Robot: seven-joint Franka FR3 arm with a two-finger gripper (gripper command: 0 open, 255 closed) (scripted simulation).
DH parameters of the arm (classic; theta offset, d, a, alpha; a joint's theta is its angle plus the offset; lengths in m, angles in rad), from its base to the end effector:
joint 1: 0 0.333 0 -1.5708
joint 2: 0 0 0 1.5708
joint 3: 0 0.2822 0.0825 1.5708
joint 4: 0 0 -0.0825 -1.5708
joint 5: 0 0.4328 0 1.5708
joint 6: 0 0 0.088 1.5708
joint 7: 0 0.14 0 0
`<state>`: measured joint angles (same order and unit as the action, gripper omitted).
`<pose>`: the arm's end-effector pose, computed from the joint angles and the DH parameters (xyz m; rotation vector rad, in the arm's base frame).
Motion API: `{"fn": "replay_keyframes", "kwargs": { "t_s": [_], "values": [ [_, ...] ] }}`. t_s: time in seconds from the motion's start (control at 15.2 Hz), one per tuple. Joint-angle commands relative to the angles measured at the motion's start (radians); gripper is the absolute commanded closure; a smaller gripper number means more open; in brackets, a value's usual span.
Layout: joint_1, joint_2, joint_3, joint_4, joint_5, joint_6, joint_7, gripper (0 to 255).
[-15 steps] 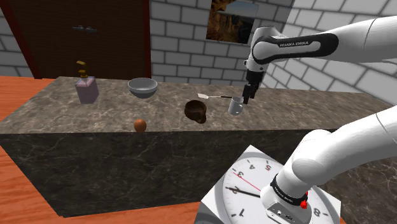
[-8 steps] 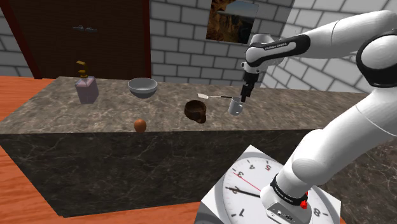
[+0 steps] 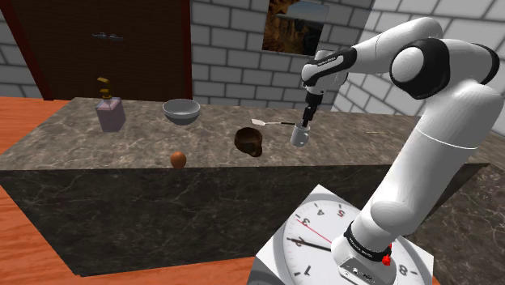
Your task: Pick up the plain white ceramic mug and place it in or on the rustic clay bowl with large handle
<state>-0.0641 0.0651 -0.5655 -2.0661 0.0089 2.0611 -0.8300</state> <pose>0.4767 -0.3467 0.3092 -3.1054 -0.3051 0.0979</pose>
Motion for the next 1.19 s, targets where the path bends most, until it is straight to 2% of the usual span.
{"fn": "replay_keyframes", "kwargs": {
  "t_s": [0.0,0.53,1.06,1.12],
  "values": [
    [-0.021,0.091,-0.007,0.07,0.062,0.014,-0.076,0],
    [-0.038,0.153,0.005,0.028,0.105,0.108,-0.11,0],
    [-0.038,0.153,0.005,0.029,0.105,0.108,-0.11,0],
    [-0.038,0.153,0.005,0.029,0.105,0.108,-0.11,255]
  ]
}}
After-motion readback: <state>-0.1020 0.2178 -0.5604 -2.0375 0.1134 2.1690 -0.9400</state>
